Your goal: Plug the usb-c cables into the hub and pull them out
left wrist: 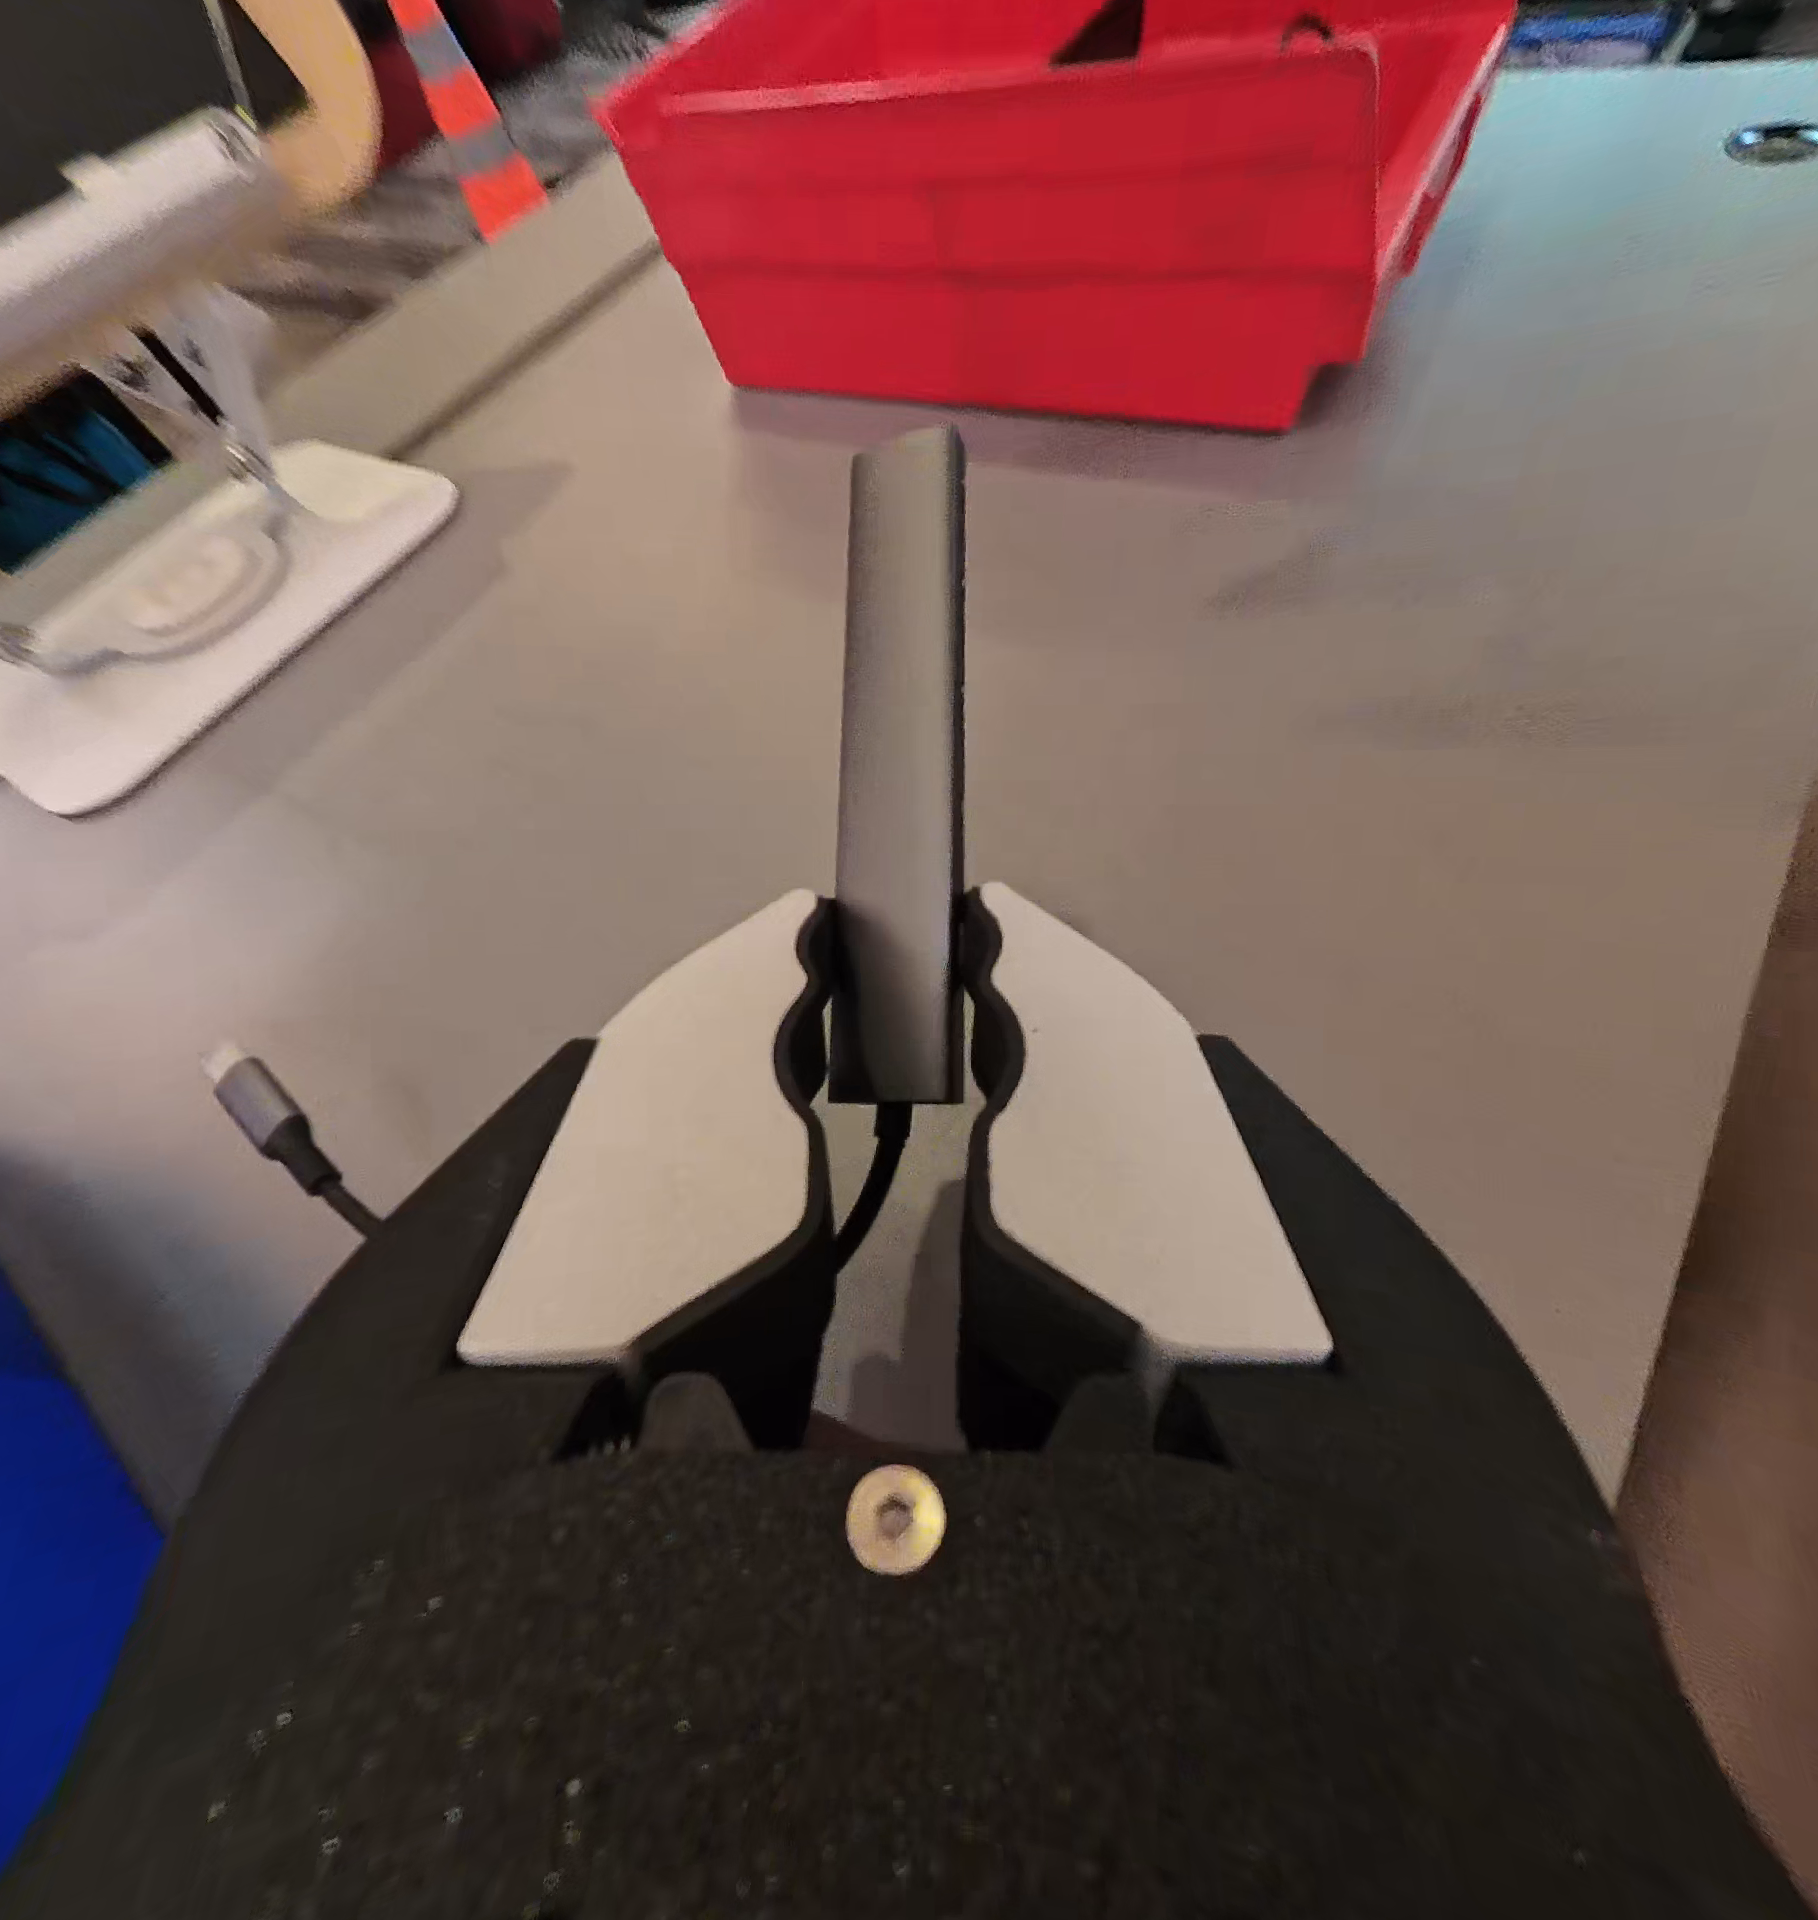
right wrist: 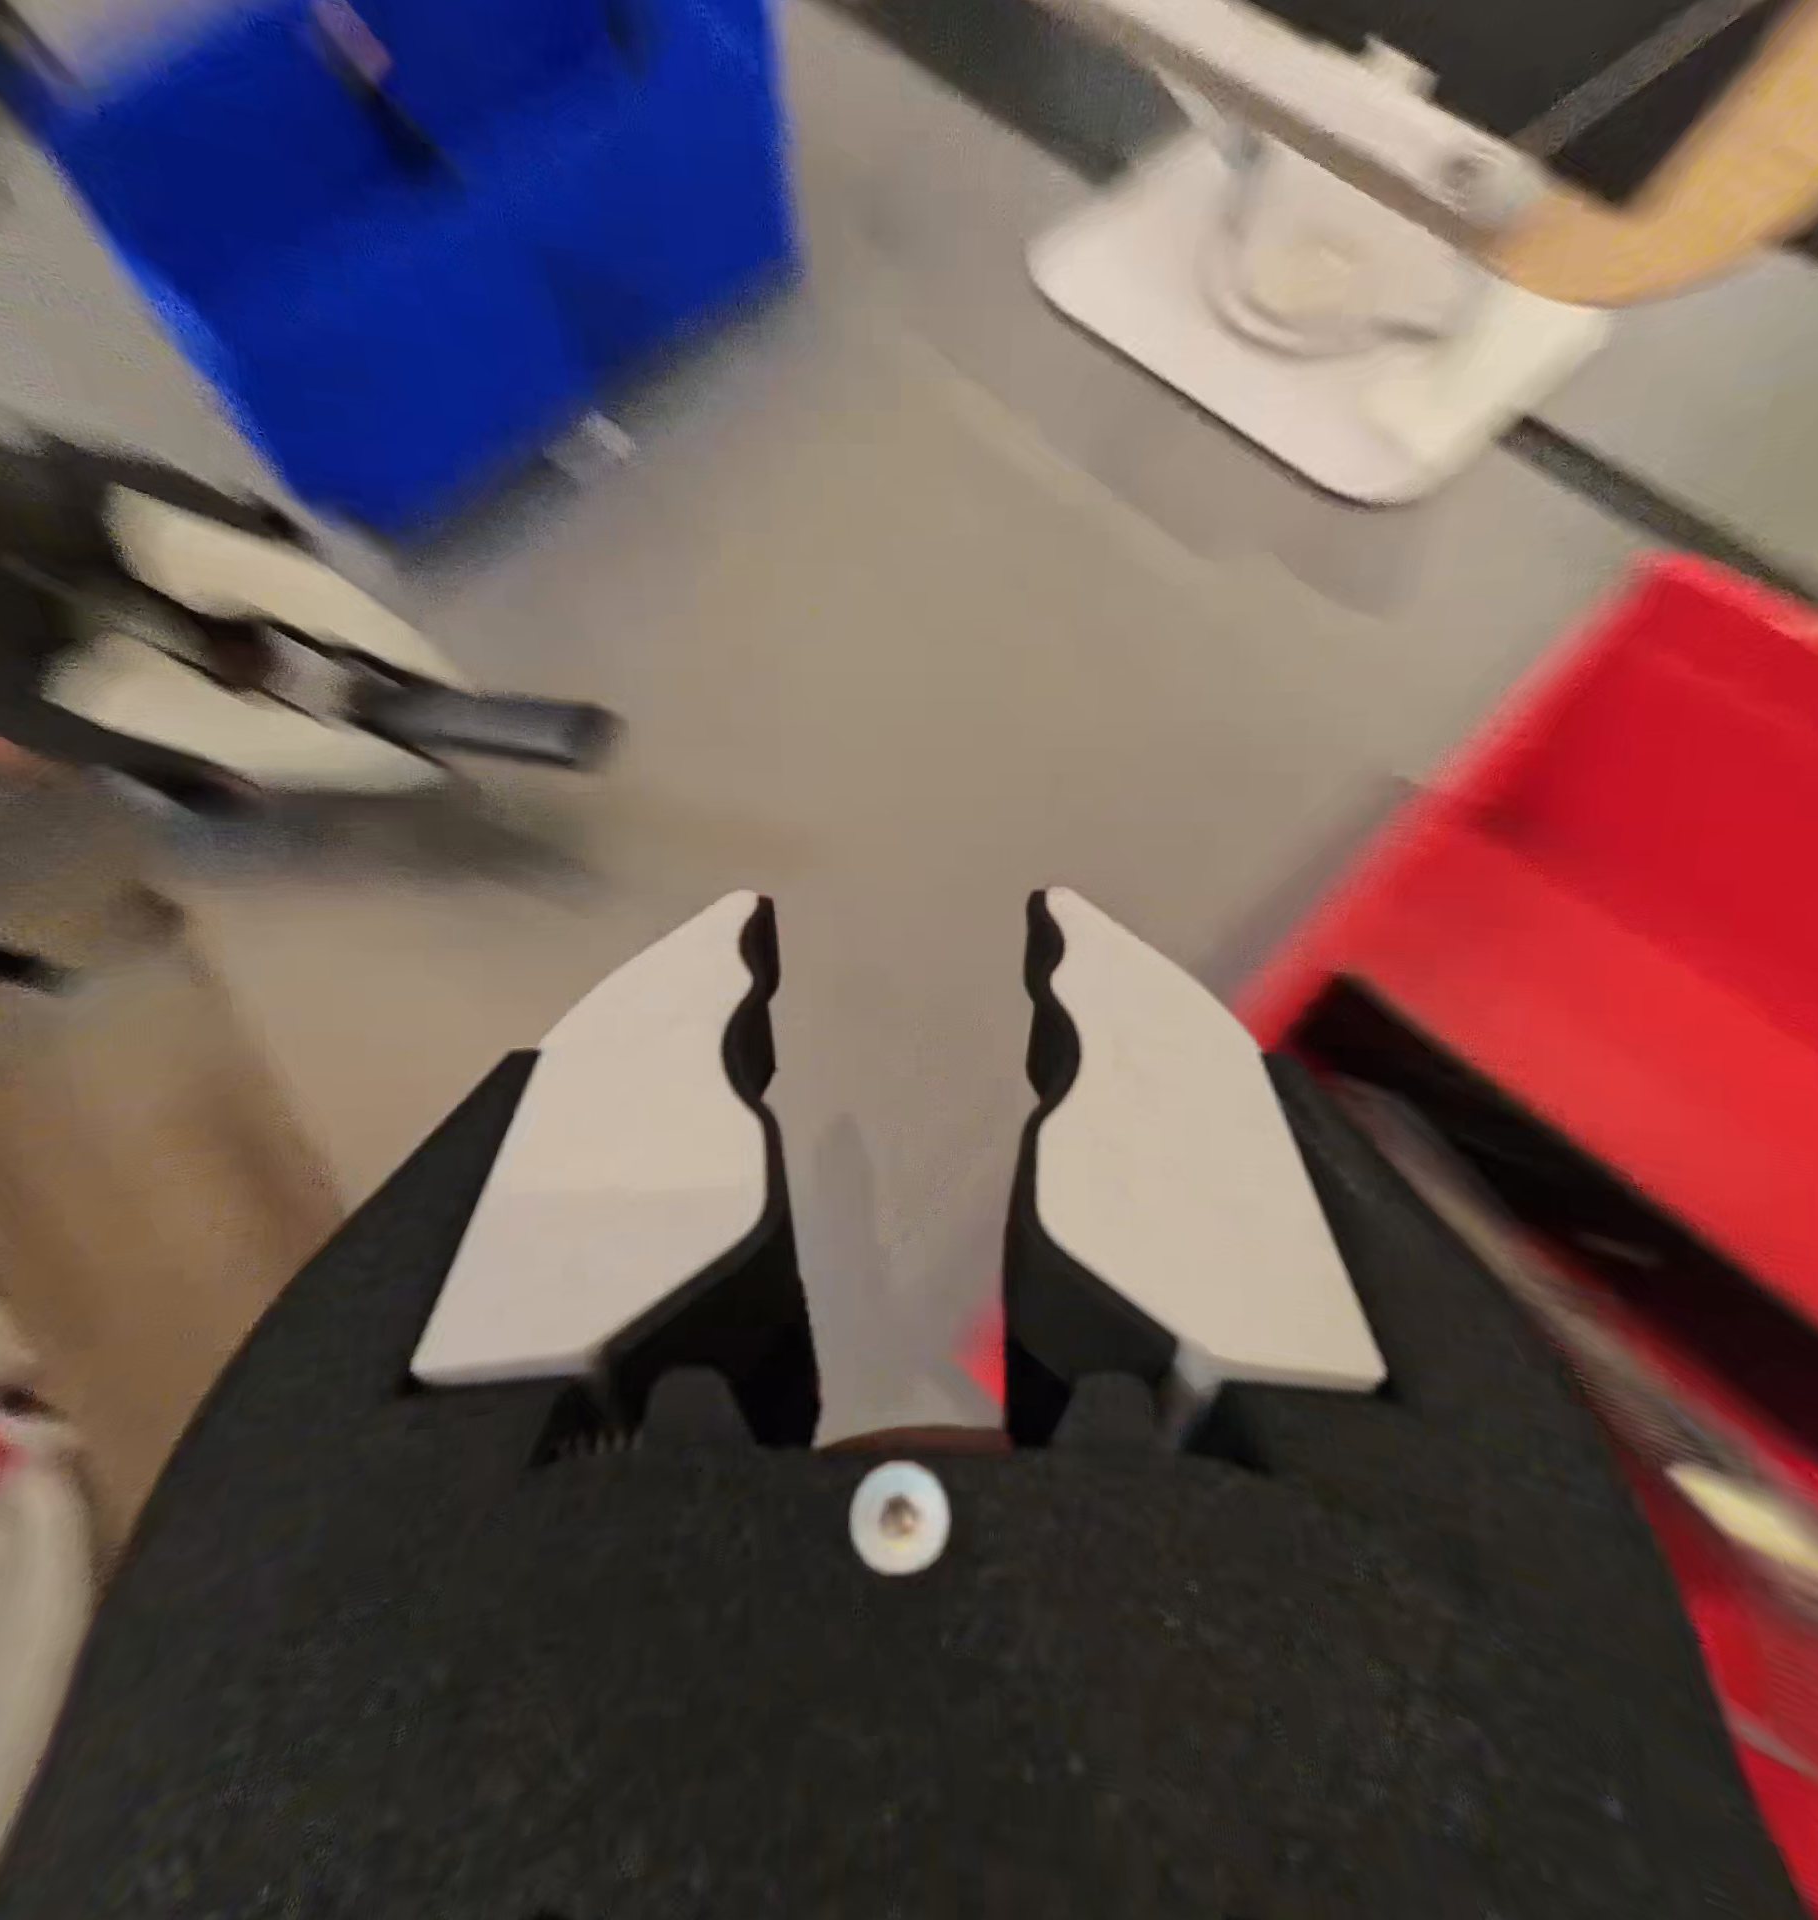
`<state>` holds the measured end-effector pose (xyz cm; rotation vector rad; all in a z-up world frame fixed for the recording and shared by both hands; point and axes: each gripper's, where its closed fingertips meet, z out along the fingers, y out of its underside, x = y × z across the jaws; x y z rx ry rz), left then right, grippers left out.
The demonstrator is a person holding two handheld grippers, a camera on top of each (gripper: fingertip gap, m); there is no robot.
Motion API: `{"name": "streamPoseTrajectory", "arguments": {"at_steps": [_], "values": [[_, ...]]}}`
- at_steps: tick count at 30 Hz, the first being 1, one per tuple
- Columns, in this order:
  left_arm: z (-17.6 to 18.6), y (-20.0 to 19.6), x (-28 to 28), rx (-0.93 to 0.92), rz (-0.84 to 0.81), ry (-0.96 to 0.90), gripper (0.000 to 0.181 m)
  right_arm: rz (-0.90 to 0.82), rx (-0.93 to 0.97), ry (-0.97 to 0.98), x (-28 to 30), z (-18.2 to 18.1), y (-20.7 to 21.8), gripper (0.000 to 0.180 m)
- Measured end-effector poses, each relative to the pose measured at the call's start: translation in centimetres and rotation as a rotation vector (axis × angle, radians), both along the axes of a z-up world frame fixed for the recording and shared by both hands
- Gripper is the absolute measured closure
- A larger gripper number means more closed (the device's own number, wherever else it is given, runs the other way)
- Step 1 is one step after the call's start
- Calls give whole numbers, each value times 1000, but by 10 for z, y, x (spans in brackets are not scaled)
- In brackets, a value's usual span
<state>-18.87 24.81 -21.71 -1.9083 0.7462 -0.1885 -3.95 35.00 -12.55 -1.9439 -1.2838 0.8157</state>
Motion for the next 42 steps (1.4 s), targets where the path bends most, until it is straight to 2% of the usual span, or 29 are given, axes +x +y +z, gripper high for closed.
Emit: {"name": "streamPoseTrajectory", "arguments": {"at_steps": [4,7,9,10,11,12,13,15,17,20,23,26,28,31,38,42], "values": [[19,1,0,121,47,0,158,-6,-383,356,-76,-28,-91,125],[31,-2,4,228,56,49,159,-91,-759,573,-108,-43,-110,134],[36,-7,12,271,34,77,158,-93,-879,663,-115,-41,-112,131],[36,-9,15,285,27,98,159,-100,-858,699,-115,-36,-107,131],[36,-11,18,294,26,121,158,-112,-805,725,-113,-31,-102,139],[35,-12,22,302,23,137,159,-120,-753,711,-112,-31,-99,159],[32,-11,22,294,33,156,159,-117,-725,685,-111,-31,-100,169],[30,-11,25,289,35,140,158,-109,-689,634,-108,-32,-100,170],[33,-13,27,266,43,69,152,-146,-575,621,-97,-22,-85,170],[44,-20,26,224,45,-63,149,-196,-327,624,-62,24,-49,170],[35,-31,22,137,42,-161,150,-335,83,535,4,89,4,170],[7,-45,10,36,67,-124,156,-494,408,297,74,135,53,170],[-1,-49,2,13,93,-74,157,-568,568,129,108,153,80,170],[-3,-48,-1,-2,97,-89,157,-540,594,-156,123,130,116,170],[-15,-45,-5,-56,106,-88,158,-385,615,-557,103,38,191,170],[-14,-44,-7,-56,108,-97,158,-262,627,-730,85,-13,217,170]]}}
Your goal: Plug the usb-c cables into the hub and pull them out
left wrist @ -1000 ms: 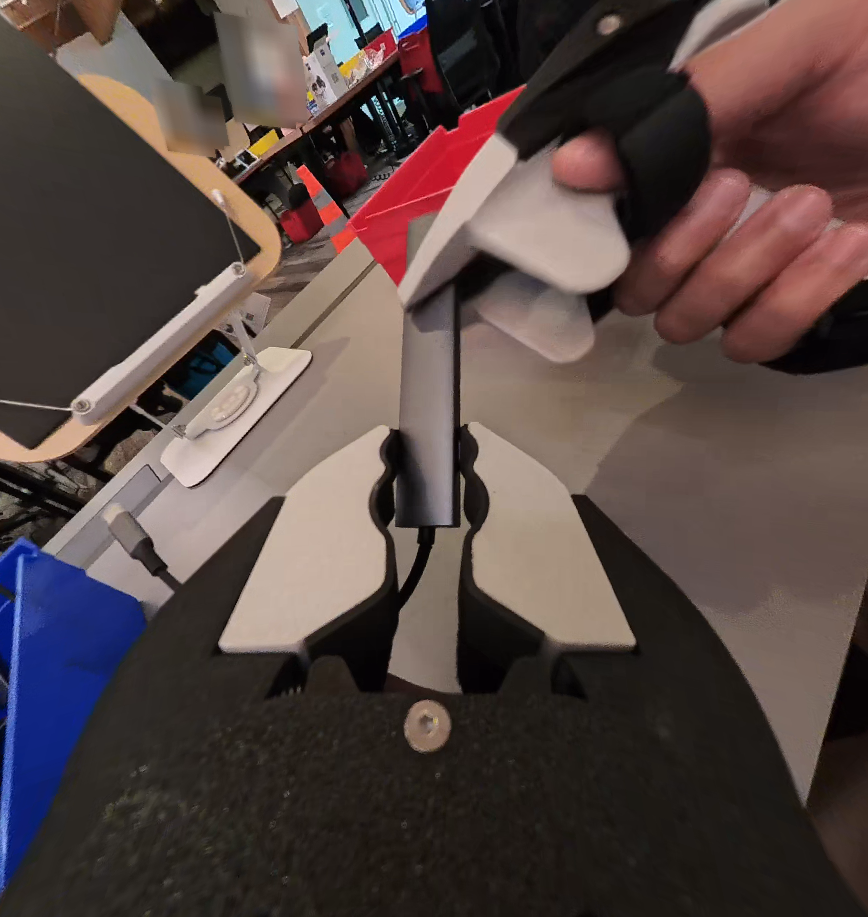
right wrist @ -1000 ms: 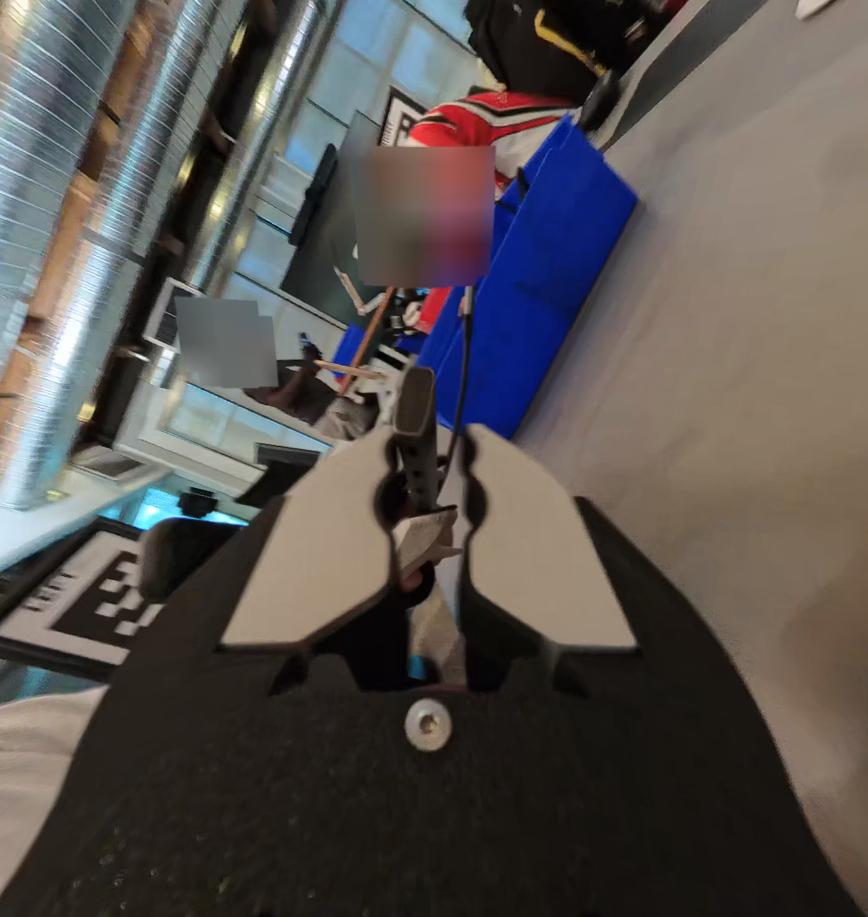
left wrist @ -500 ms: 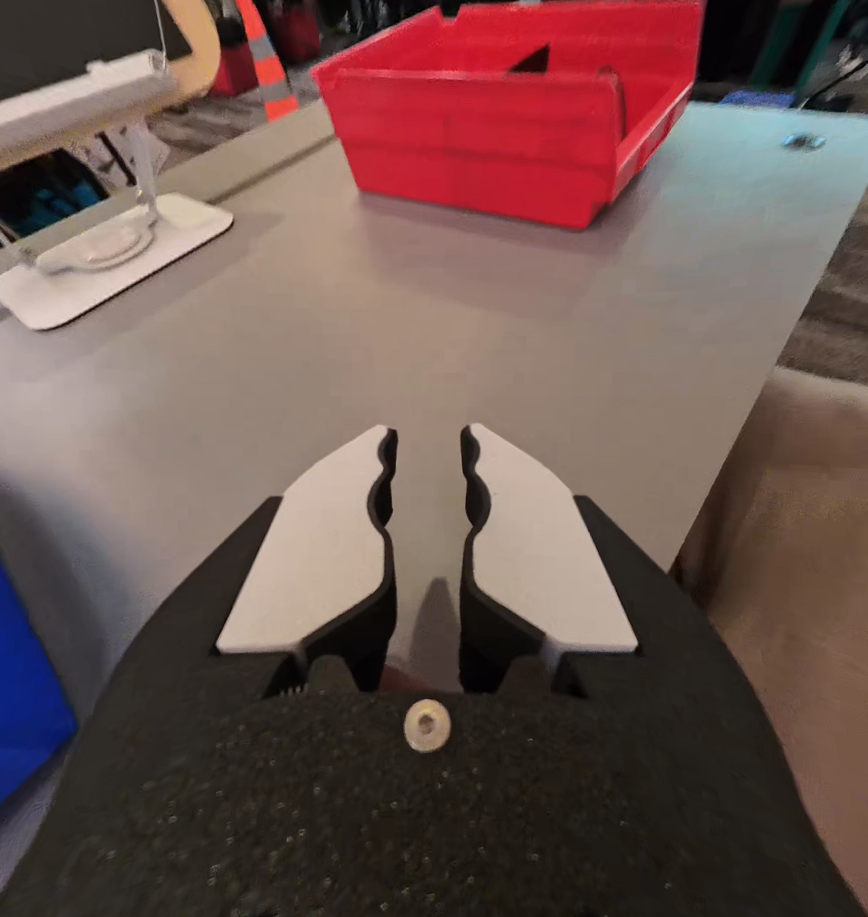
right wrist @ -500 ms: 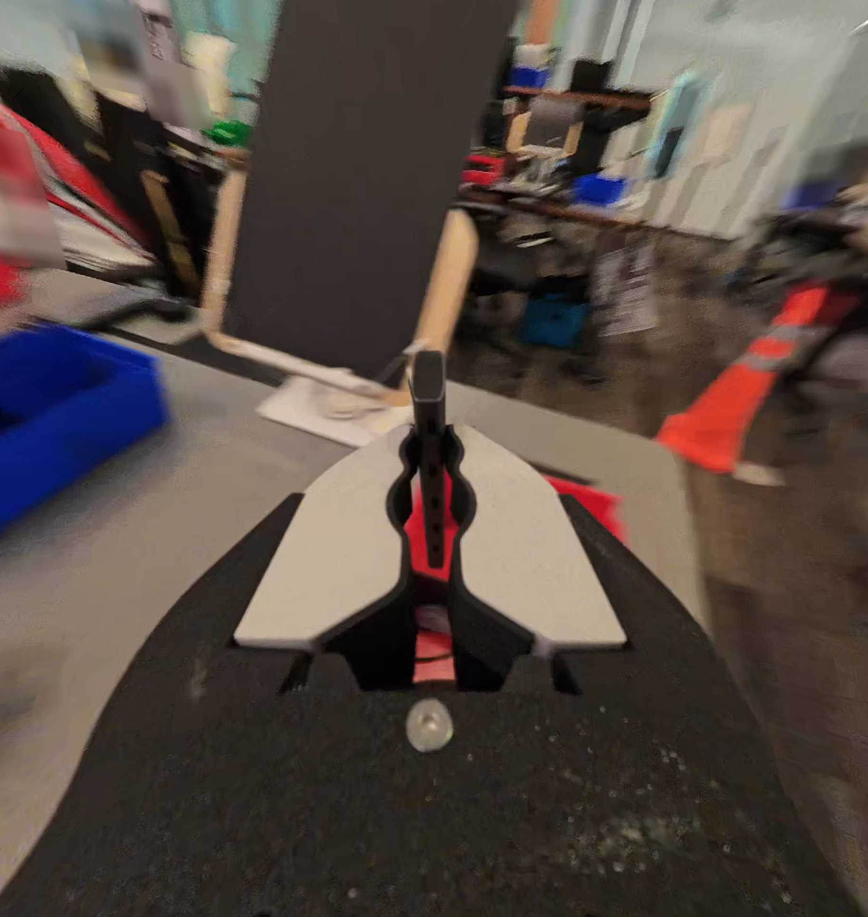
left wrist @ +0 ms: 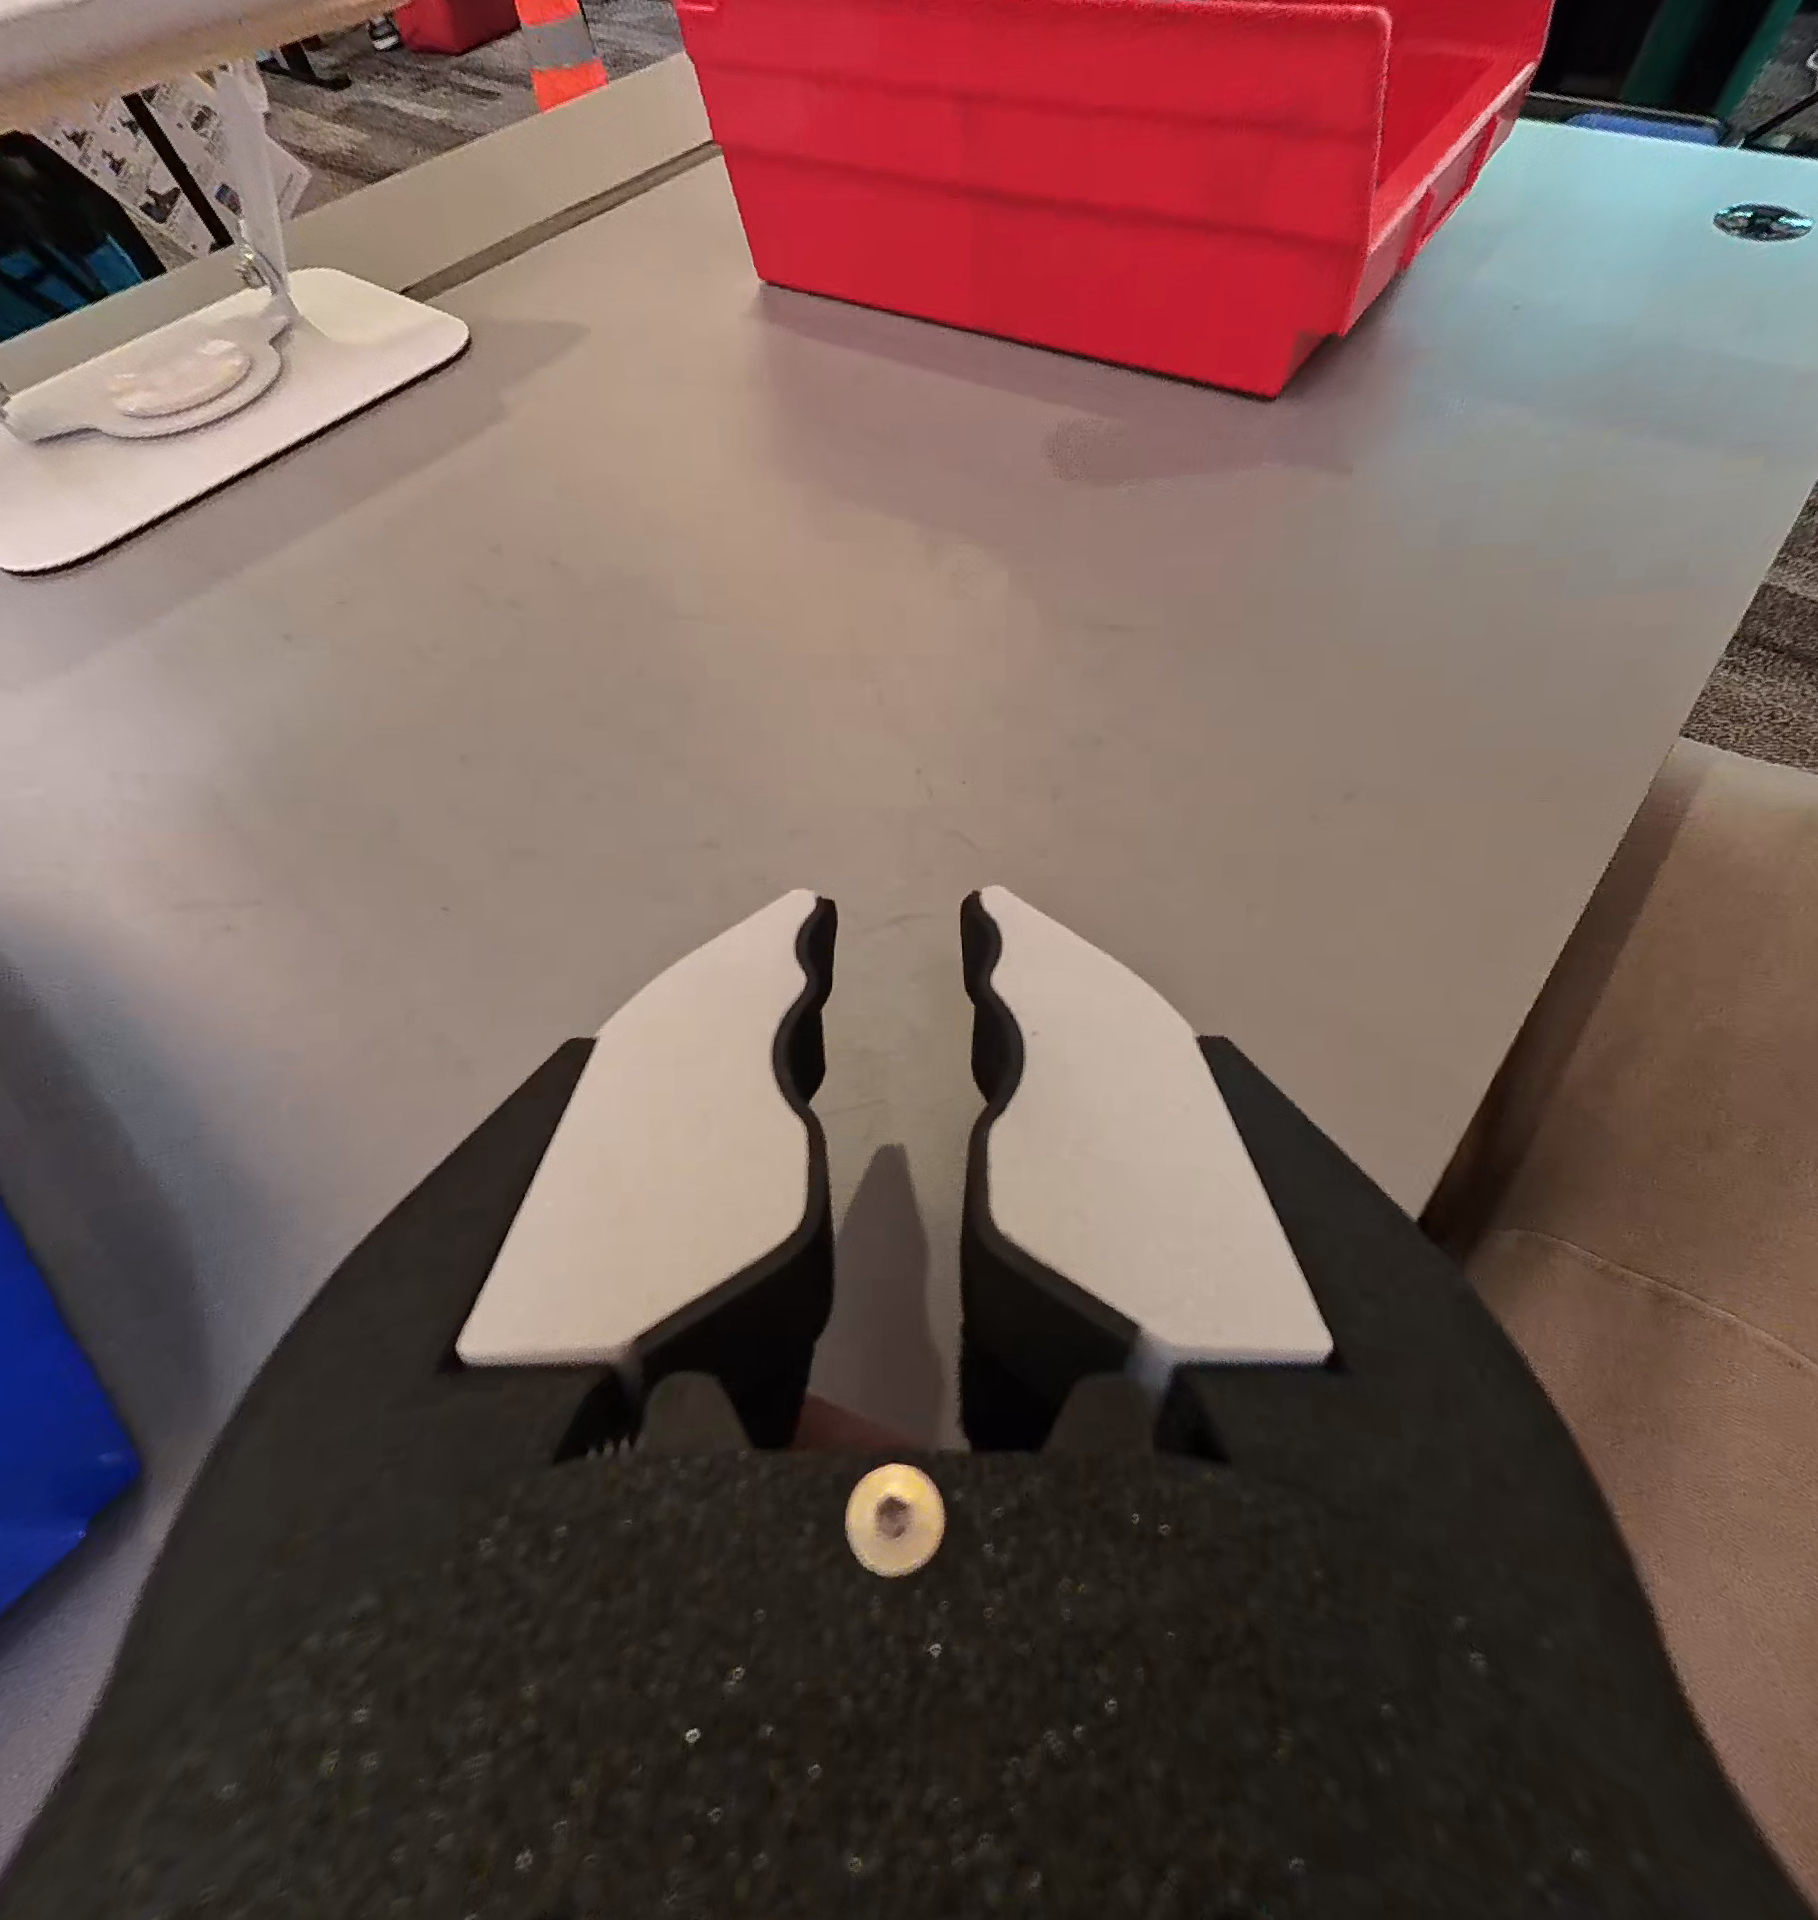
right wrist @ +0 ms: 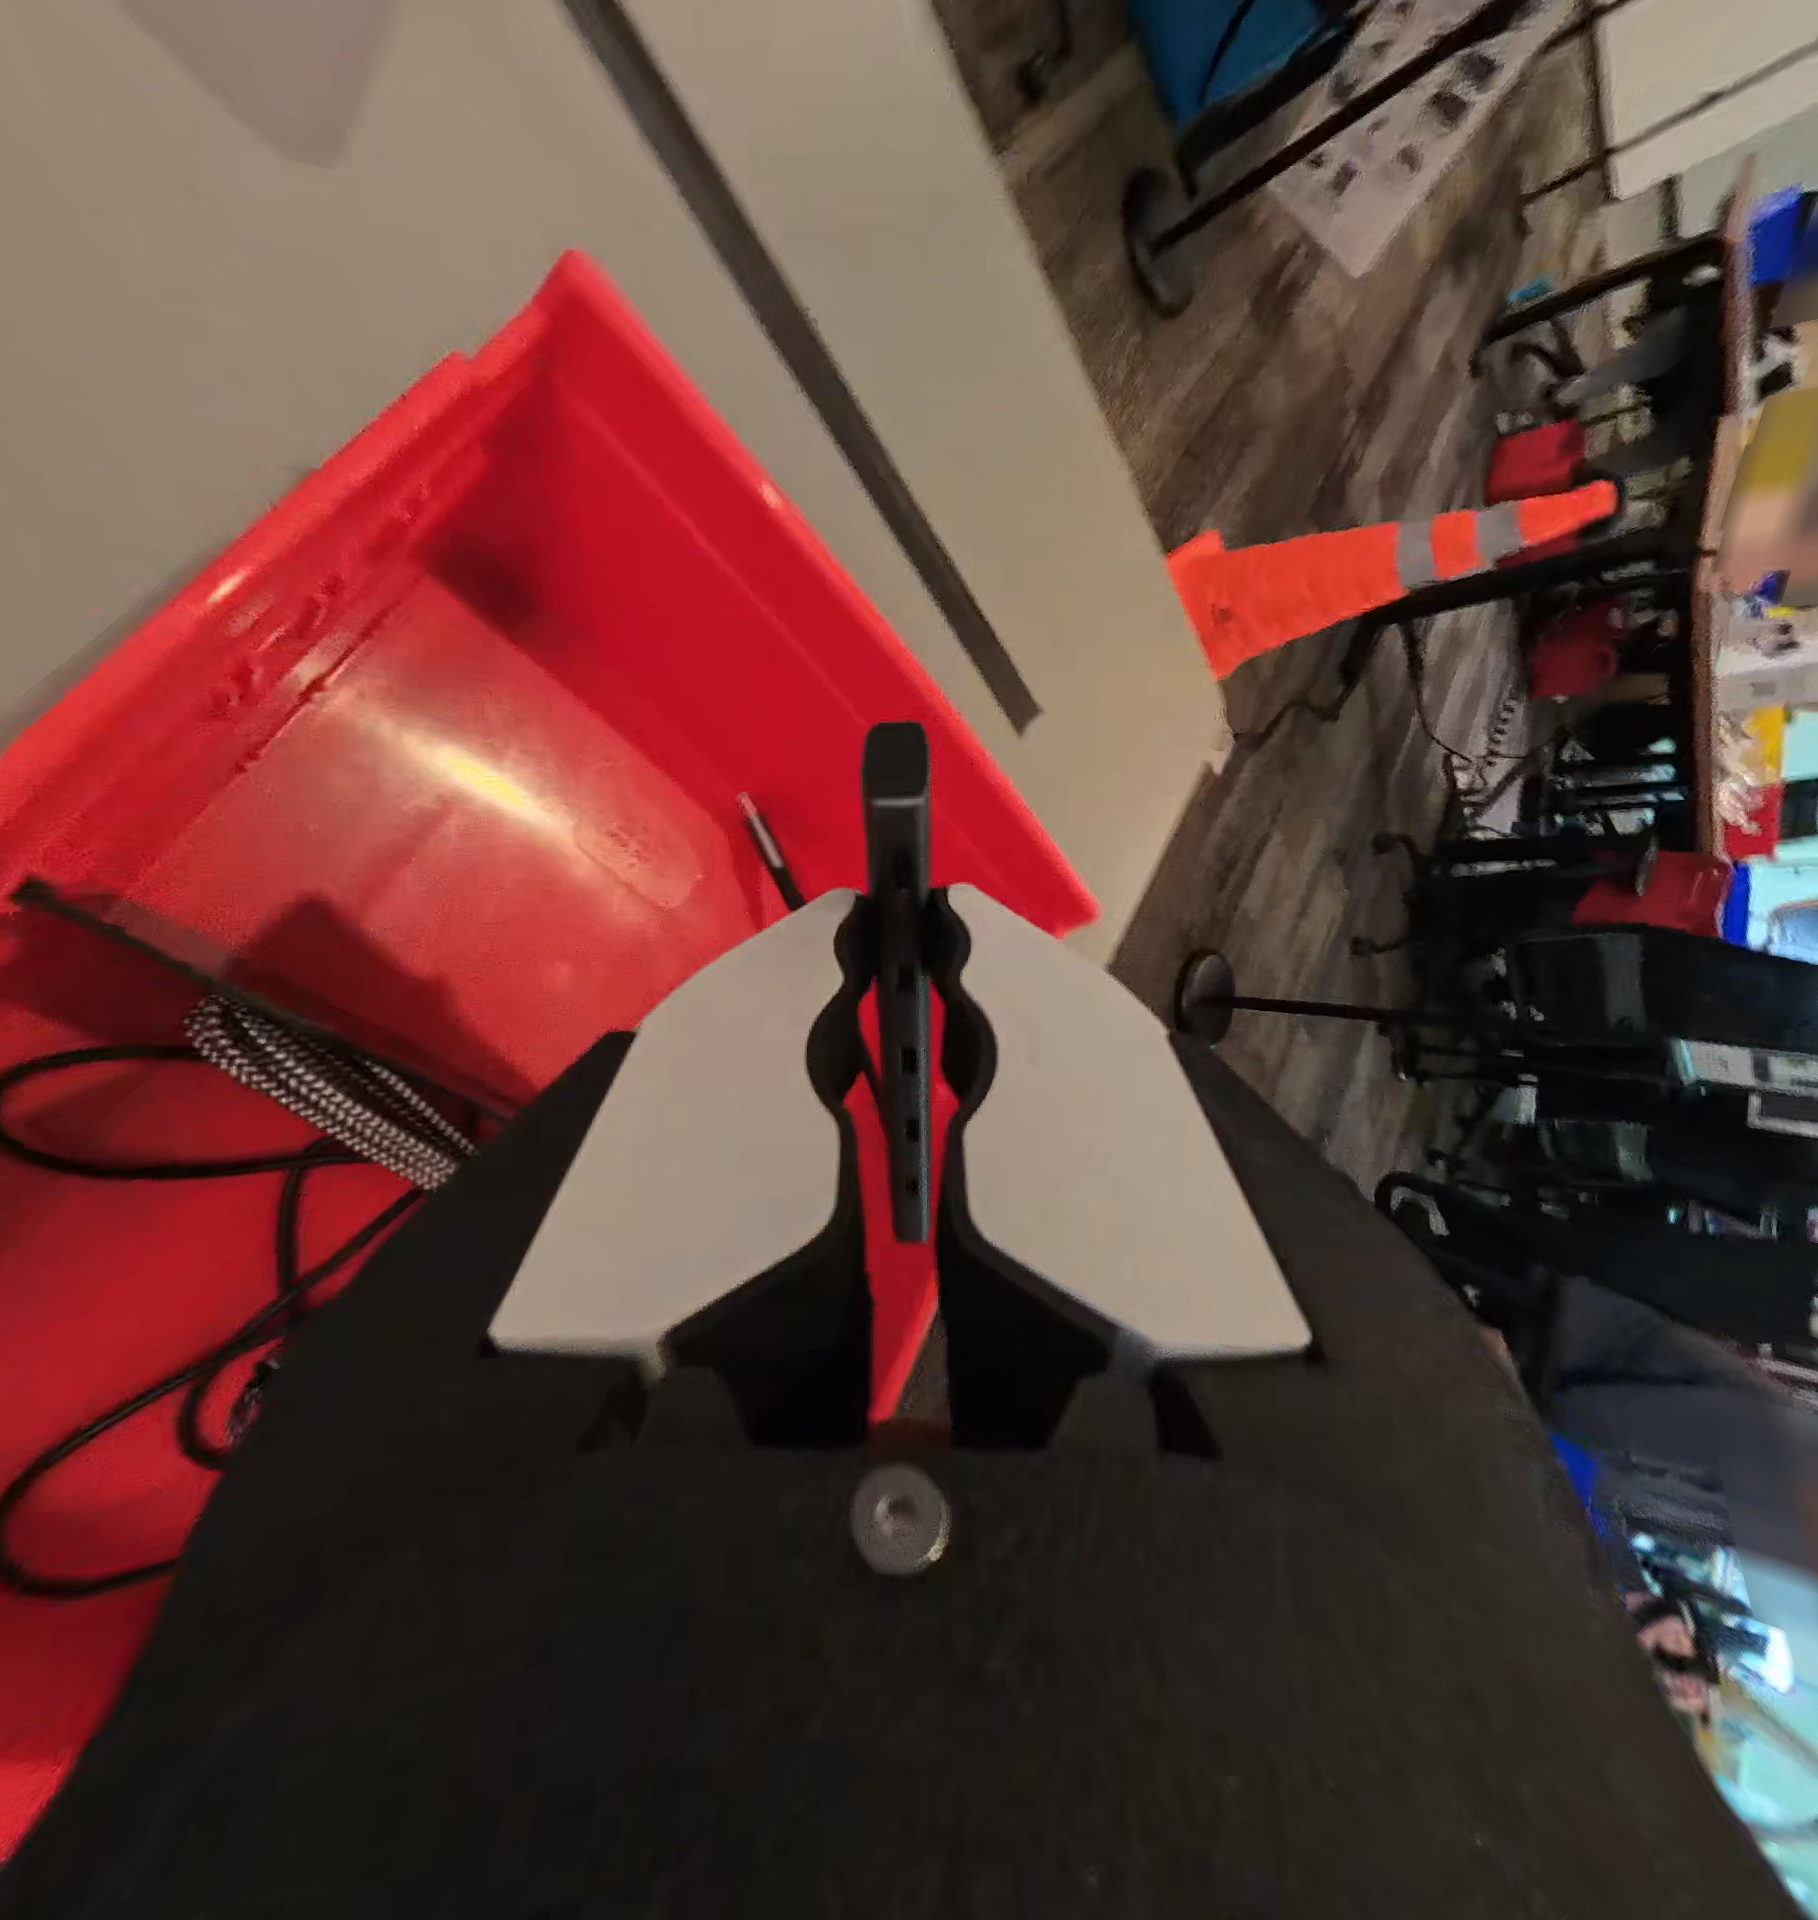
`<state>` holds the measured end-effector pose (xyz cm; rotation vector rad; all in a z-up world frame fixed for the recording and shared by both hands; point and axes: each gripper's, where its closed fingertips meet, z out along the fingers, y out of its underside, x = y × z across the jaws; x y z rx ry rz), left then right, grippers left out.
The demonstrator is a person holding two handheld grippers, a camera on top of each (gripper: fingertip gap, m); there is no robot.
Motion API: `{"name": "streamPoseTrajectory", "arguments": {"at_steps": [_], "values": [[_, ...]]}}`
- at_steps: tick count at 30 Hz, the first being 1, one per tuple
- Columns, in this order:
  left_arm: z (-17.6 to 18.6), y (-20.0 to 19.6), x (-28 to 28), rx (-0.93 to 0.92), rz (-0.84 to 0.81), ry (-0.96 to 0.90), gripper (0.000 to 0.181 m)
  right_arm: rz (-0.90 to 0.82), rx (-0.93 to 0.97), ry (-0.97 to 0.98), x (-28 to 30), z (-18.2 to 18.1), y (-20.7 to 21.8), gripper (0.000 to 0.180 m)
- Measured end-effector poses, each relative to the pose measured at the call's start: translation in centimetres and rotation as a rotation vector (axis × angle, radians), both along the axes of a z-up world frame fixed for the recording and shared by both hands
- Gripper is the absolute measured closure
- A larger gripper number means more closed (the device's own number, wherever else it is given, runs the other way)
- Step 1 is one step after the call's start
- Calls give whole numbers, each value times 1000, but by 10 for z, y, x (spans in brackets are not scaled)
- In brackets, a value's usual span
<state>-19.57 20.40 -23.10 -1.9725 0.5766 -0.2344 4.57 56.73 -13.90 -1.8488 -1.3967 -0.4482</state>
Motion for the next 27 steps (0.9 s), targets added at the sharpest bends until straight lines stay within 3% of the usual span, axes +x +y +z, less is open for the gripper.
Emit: {"name": "streamPoseTrajectory", "arguments": {"at_steps": [6,14,18,22,24,27], "values": [[-4,1,0,-11,-7,7,158,-43,-377,-75,-13,-80,-2,170],[-6,-1,3,-24,-24,12,157,-155,-699,-4,-23,-127,-8,161],[-8,-2,5,-33,-34,8,157,-176,-730,17,-20,-142,-12,155],[-6,-4,6,-35,-37,-11,156,-186,-668,220,-28,-108,-5,150],[-5,-5,7,-41,-44,-30,156,-208,-621,342,-27,-74,-7,141],[-4,-5,8,-54,-38,-54,154,-165,-412,515,-24,-6,-31,141]]}}
